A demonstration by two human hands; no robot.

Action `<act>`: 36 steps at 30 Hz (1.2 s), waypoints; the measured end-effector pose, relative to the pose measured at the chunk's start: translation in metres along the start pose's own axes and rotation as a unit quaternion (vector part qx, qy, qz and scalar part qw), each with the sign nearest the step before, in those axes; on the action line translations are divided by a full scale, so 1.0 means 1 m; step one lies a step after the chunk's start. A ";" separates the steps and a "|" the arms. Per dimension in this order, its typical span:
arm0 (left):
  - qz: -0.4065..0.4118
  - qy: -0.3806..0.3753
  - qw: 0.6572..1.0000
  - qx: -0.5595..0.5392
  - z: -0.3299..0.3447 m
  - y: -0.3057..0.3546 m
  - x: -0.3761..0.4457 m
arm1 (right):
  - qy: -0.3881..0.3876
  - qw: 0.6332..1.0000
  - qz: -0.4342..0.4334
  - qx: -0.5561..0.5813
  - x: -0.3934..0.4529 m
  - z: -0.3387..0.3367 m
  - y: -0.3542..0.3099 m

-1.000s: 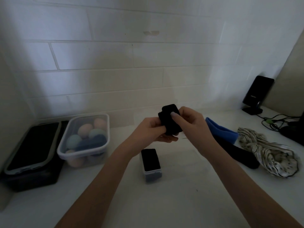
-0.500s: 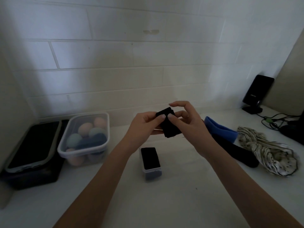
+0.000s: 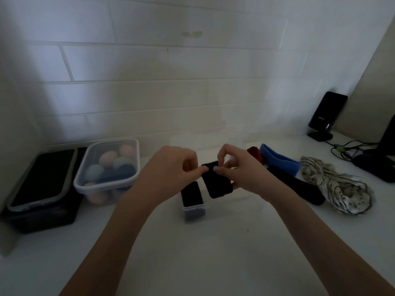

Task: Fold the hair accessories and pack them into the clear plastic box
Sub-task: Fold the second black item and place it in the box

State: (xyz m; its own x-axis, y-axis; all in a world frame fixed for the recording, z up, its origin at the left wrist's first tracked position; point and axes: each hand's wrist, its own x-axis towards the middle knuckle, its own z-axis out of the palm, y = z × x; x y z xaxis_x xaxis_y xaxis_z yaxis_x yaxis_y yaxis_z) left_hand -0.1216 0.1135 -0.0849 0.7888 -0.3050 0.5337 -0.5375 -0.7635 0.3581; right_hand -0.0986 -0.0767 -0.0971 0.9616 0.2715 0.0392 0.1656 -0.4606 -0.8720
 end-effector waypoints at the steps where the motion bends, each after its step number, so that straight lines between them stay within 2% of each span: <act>1: 0.018 -0.053 0.998 0.031 0.000 0.000 -0.003 | -0.002 1.000 0.018 -0.006 -0.002 0.001 0.001; 3: 0.040 -0.146 0.985 0.084 0.004 -0.005 -0.007 | -0.010 0.999 0.049 -0.018 -0.005 0.002 0.000; 6: 0.032 -0.196 0.976 0.092 0.011 -0.013 -0.013 | -0.019 0.996 0.068 -0.062 -0.008 0.007 -0.002; 11: -0.002 -0.196 0.979 0.061 0.015 -0.017 -0.020 | -0.010 0.981 0.053 -0.186 -0.008 0.017 0.003; 15: 0.000 -0.176 0.984 0.007 0.012 -0.015 -0.024 | 0.001 0.975 0.042 -0.216 -0.007 0.023 0.002; 18: -0.008 -0.181 0.983 -0.025 0.014 -0.013 -0.023 | -0.023 0.976 0.043 -0.212 -0.007 0.023 0.000; 22: -0.007 -0.206 0.978 0.026 0.022 -0.012 -0.022 | -0.082 0.969 0.052 -0.226 -0.007 0.019 -0.002; 29: 0.041 -0.232 0.968 0.091 0.022 -0.002 -0.021 | -0.105 0.936 0.000 -0.336 -0.002 0.023 -0.012; 32: 0.059 -0.236 0.961 0.129 0.022 -0.003 -0.019 | -0.152 0.930 0.005 -0.335 -0.002 0.019 -0.015; 36: 0.027 -0.230 0.969 0.090 0.023 -0.007 -0.019 | -0.175 0.930 0.000 -0.324 -0.003 0.012 -0.016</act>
State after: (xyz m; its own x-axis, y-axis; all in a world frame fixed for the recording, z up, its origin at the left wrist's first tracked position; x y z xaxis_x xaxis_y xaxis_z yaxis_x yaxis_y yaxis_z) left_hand -0.1263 0.1112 -0.1153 0.8325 -0.5372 0.1359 -0.5539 -0.8134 0.1777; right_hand -0.1067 -0.0597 -0.0891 0.8508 0.4768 -0.2209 0.3708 -0.8425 -0.3908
